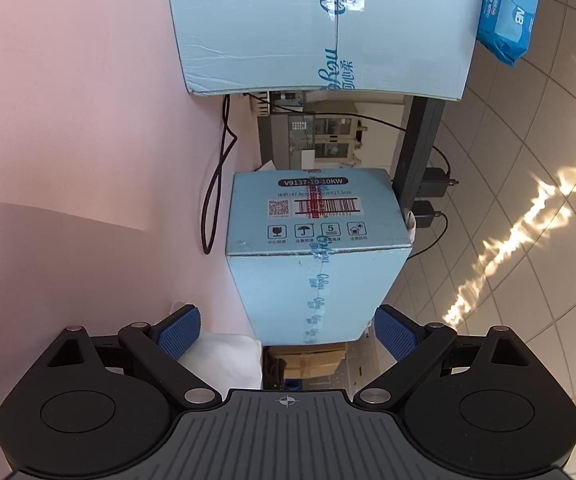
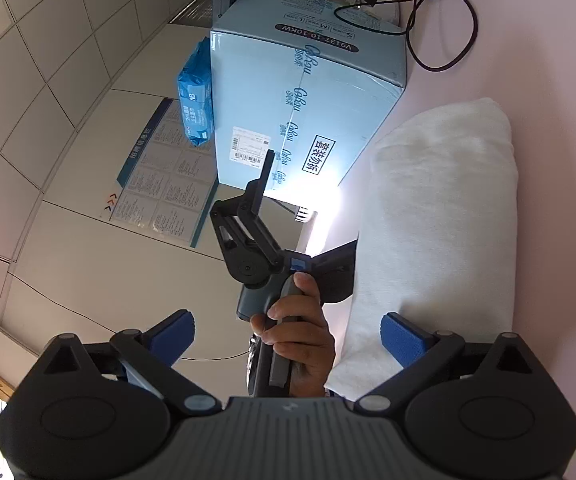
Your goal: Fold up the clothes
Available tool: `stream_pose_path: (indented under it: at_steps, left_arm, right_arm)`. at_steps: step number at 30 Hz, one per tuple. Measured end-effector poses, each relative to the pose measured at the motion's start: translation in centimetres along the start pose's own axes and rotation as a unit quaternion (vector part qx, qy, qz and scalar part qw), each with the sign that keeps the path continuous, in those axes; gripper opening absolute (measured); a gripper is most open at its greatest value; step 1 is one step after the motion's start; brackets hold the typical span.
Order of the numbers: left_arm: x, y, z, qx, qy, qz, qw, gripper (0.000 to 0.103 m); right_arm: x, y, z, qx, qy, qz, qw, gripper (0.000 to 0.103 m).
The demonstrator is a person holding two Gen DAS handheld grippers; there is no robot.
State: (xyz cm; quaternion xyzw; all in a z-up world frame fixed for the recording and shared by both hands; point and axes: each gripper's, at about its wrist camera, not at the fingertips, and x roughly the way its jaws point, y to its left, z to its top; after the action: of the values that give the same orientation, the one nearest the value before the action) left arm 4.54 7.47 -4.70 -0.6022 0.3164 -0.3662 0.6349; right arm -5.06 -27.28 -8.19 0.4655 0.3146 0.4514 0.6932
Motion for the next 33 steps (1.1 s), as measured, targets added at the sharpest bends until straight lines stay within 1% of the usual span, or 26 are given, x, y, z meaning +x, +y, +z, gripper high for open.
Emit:
stream_pose_path:
  at_steps: [1, 2, 3, 5, 6, 7, 9, 11, 15, 17, 18, 20, 21, 23, 24, 25, 27, 28, 29, 30, 31, 32, 33]
  left_arm:
    - [-0.3, -0.1, 0.1, -0.003, -0.010, -0.001, 0.9999, 0.096]
    - [-0.7, -0.1, 0.2, -0.006, -0.020, -0.003, 0.9998, 0.096]
    - [-1.0, -0.2, 0.3, -0.009, -0.026, -0.008, 0.9996, 0.096]
    - [-1.2, -0.2, 0.6, -0.019, -0.032, -0.022, 0.9991, 0.096]
    - [-1.4, -0.2, 0.7, -0.022, -0.032, -0.028, 0.9988, 0.096]
    - [-1.5, -0.2, 0.7, -0.025, -0.033, -0.033, 0.9986, 0.096]
    - [-1.6, -0.3, 0.8, -0.026, -0.036, -0.037, 0.9983, 0.096]
    - [-1.7, -0.4, 0.8, -0.027, -0.037, -0.040, 0.9981, 0.096]
    - [-1.8, -0.5, 1.0, -0.031, -0.035, -0.052, 0.9976, 0.096]
    - [-1.8, -0.8, 1.0, -0.025, -0.028, -0.058, 0.9976, 0.096]
    - [-1.7, -1.1, 1.0, -0.016, -0.018, -0.063, 0.9977, 0.096]
    - [-1.4, -1.8, 0.6, 0.007, 0.005, -0.076, 0.9971, 0.096]
    - [-1.2, -2.3, 0.4, 0.021, 0.017, -0.084, 0.9961, 0.096]
    - [-0.9, -3.4, -0.4, 0.050, 0.044, -0.103, 0.9925, 0.096]
    - [-0.6, -4.1, -0.7, 0.062, 0.057, -0.114, 0.9899, 0.096]
    - [-0.4, -4.7, -1.0, 0.075, 0.070, -0.125, 0.9868, 0.096]
    - [0.1, -6.0, -1.7, 0.102, 0.095, -0.144, 0.9797, 0.099]
    - [0.7, -6.4, -2.0, 0.121, 0.108, -0.143, 0.9763, 0.099]
    - [1.2, -6.6, -2.4, 0.135, 0.121, -0.135, 0.9740, 0.099]
    - [1.8, -6.5, -2.8, 0.139, 0.133, -0.116, 0.9744, 0.100]
    - [2.6, -6.1, -3.2, 0.136, 0.145, -0.091, 0.9758, 0.100]
    - [3.4, -5.1, -3.4, 0.122, 0.153, -0.055, 0.9791, 0.099]
    - [3.9, -4.3, -3.4, 0.114, 0.153, -0.025, 0.9813, 0.099]
  right_arm:
    - [0.5, 0.8, -0.4, -0.012, 0.011, 0.011, 1.000, 0.103]
    - [1.1, 1.5, -0.7, -0.020, 0.021, 0.012, 1.000, 0.103]
    - [1.9, 2.2, -1.1, -0.026, 0.027, -0.008, 0.999, 0.103]
    - [3.5, 3.1, -1.7, -0.031, 0.034, -0.063, 0.997, 0.103]
    - [4.2, 2.9, -1.9, -0.024, 0.041, -0.086, 0.995, 0.103]
    - [4.9, 2.3, -2.0, -0.011, 0.049, -0.100, 0.994, 0.103]
    - [5.7, 0.7, -2.0, 0.020, 0.058, -0.087, 0.994, 0.103]
    - [5.6, -0.5, -2.2, 0.051, 0.047, -0.074, 0.995, 0.103]
    - [5.5, -0.4, -2.9, 0.034, 0.043, -0.076, 0.996, 0.103]
    - [5.7, -0.3, -3.4, 0.028, 0.050, -0.082, 0.995, 0.103]
    - [5.7, -0.4, -3.7, 0.031, 0.062, -0.085, 0.994, 0.103]
    - [6.1, -0.4, -4.3, 0.024, 0.108, -0.100, 0.989, 0.103]
    - [5.9, -0.1, -4.7, 0.010, 0.121, -0.105, 0.987, 0.103]
    - [4.9, 0.9, -5.4, -0.025, 0.128, -0.106, 0.986, 0.103]
    - [4.0, 1.5, -5.5, -0.036, 0.122, -0.096, 0.987, 0.103]
    - [2.7, 2.1, -5.5, -0.045, 0.107, -0.077, 0.990, 0.103]
    - [-0.3, 2.7, -5.0, -0.049, 0.058, -0.025, 0.997, 0.103]
    - [-1.9, 2.9, -4.7, -0.050, 0.033, 0.002, 0.998, 0.103]
    - [-3.1, 3.0, -4.4, -0.048, 0.009, 0.019, 0.999, 0.103]
    - [-4.1, 2.8, -4.1, -0.045, -0.013, 0.030, 0.998, 0.103]
    - [-5.3, 2.5, -3.8, -0.035, -0.044, 0.034, 0.998, 0.103]
    - [-6.3, 2.0, -3.4, -0.020, -0.073, 0.029, 0.997, 0.103]
    - [-7.2, 1.4, -3.1, 0.000, -0.100, 0.013, 0.995, 0.103]
